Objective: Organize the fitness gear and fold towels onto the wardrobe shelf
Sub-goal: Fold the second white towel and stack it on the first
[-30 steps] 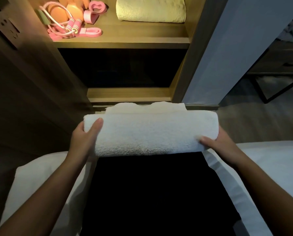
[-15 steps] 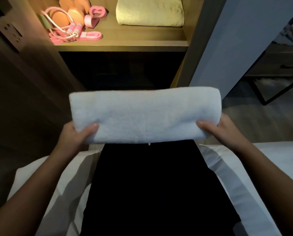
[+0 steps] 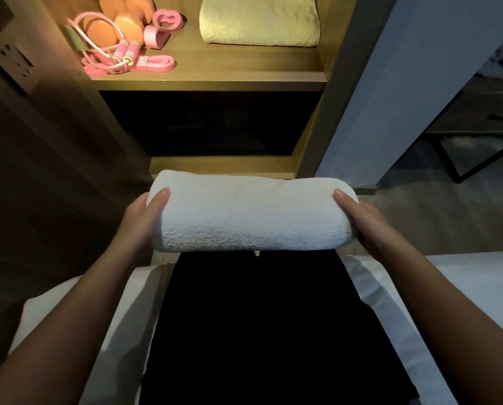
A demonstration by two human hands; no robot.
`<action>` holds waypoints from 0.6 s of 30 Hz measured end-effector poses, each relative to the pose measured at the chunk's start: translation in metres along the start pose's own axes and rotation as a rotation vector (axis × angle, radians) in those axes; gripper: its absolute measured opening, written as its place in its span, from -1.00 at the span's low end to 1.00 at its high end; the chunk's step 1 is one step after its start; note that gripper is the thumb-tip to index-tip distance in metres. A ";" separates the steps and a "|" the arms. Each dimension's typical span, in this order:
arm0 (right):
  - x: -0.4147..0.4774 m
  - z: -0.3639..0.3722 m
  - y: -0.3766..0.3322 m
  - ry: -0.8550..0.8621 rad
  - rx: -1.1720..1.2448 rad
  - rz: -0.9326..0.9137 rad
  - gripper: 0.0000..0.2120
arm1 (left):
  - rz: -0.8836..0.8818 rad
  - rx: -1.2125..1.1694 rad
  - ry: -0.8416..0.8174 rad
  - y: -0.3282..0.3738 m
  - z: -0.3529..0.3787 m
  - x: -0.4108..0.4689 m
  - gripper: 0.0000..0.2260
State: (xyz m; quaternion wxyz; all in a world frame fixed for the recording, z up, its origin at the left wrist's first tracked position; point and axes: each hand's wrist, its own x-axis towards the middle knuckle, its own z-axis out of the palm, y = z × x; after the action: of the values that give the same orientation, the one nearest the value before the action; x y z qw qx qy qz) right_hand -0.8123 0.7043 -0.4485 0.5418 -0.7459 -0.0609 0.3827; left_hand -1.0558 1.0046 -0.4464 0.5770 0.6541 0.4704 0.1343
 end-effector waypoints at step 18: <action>0.013 0.017 -0.005 0.142 -0.352 0.168 -0.54 | -0.416 0.394 -0.012 0.001 0.013 0.025 -0.44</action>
State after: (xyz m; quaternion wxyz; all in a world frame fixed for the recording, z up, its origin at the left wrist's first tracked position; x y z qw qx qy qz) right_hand -0.8120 0.7260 -0.4526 0.3720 -0.8566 -0.0262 0.3565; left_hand -1.0330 1.0164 -0.4584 0.4566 0.6439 0.6081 -0.0846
